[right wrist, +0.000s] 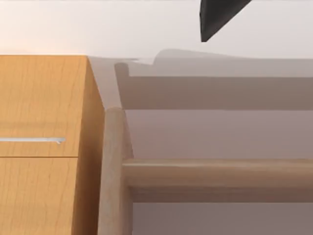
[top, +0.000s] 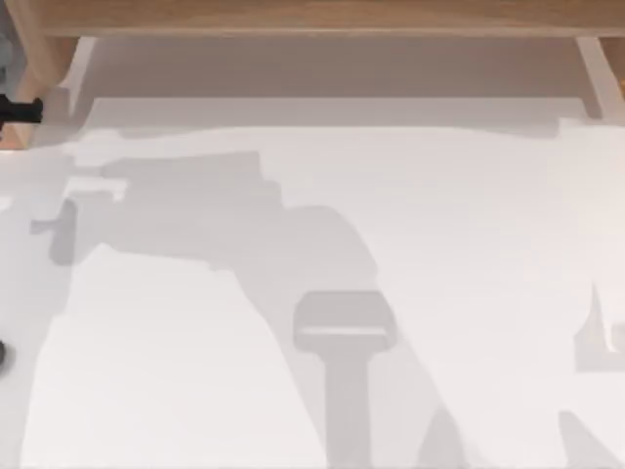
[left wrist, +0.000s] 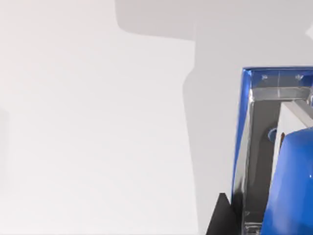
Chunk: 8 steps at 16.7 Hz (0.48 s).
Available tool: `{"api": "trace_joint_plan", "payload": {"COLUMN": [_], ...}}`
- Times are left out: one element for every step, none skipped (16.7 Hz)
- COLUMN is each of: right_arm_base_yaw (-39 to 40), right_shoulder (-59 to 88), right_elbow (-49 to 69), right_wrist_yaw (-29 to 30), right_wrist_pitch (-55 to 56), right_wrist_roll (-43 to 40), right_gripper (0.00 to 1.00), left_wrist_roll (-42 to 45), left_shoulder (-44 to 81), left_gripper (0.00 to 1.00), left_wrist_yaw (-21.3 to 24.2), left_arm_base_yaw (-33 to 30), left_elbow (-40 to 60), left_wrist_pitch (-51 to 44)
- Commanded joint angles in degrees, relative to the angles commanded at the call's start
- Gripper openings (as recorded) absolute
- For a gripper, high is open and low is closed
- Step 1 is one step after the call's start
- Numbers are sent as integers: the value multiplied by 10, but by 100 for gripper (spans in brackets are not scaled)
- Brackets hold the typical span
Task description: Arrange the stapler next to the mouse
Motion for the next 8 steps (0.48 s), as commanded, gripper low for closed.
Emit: {"api": "trace_joint_plan", "payload": {"right_arm_base_yaw": [0,0,0,0,0,0,0,0], "right_shoulder": [0,0,0,0,0,0,0,0], "right_elbow": [0,0,0,0,0,0,0,0], "right_wrist_yaw": [0,0,0,0,0,0,0,0], "right_wrist_pitch": [0,0,0,0,0,0,0,0], "right_wrist_roll": [0,0,0,0,0,0,0,0], "right_gripper": [100,100,100,100,100,100,100,100], "left_wrist_roll": [1,2,3,3,3,3,3,2], "left_shoulder": [-6,-11,-15,-17,-17,-16,-14,-10], "left_gripper": [0,0,0,0,0,0,0,0], "left_wrist_yaw": [1,1,1,0,-1,-3,-5,-7], "left_arm_base_yaw": [1,2,3,5,7,8,9,10], "left_elbow": [3,5,6,5,3,1,-1,-4], "left_wrist_pitch": [-2,-3,-2,0,4,9,16,24]}}
